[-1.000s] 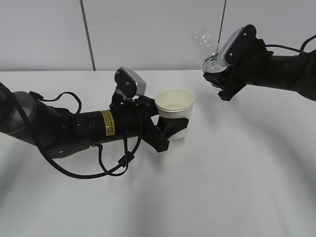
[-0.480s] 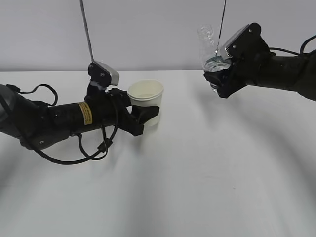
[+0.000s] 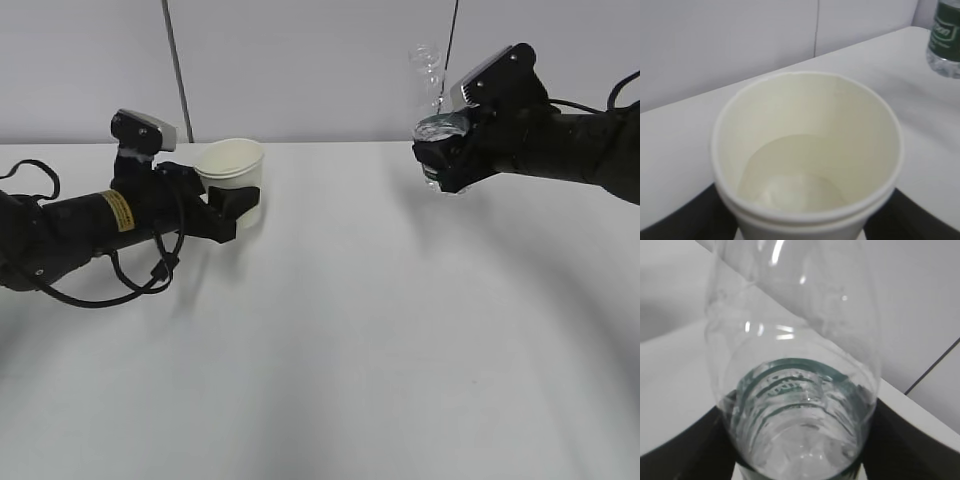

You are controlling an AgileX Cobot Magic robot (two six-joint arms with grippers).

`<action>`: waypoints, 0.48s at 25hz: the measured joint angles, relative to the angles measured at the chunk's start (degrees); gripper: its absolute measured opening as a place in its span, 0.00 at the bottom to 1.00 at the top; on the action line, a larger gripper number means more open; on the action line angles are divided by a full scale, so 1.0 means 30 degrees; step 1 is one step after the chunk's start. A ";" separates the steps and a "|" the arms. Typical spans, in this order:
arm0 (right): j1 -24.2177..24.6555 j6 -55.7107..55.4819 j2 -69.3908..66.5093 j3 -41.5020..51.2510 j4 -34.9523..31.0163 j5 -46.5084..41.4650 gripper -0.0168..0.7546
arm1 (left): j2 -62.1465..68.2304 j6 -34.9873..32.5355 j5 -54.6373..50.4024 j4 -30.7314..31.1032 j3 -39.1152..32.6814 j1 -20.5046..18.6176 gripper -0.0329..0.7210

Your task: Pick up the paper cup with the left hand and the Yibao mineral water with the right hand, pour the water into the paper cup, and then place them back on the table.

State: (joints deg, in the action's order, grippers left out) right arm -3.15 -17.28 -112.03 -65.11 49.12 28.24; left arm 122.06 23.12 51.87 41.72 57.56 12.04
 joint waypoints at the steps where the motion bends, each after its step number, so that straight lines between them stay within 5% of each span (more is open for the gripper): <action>1: 0.0000 -0.0145 0.0000 0.0000 -0.0044 0.0000 0.66 | 0.0000 -0.0018 0.0000 -0.0016 0.0000 -0.0239 0.61; 12: 0.0000 -0.0991 -0.1175 0.0000 -0.1438 0.2326 0.66 | 0.0000 -0.0041 -0.0137 -0.0047 0.0000 -0.1658 0.61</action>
State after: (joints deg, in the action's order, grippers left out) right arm -3.15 -20.26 -115.56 -65.11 44.80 35.22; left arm 122.06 23.00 51.46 41.58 57.56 7.06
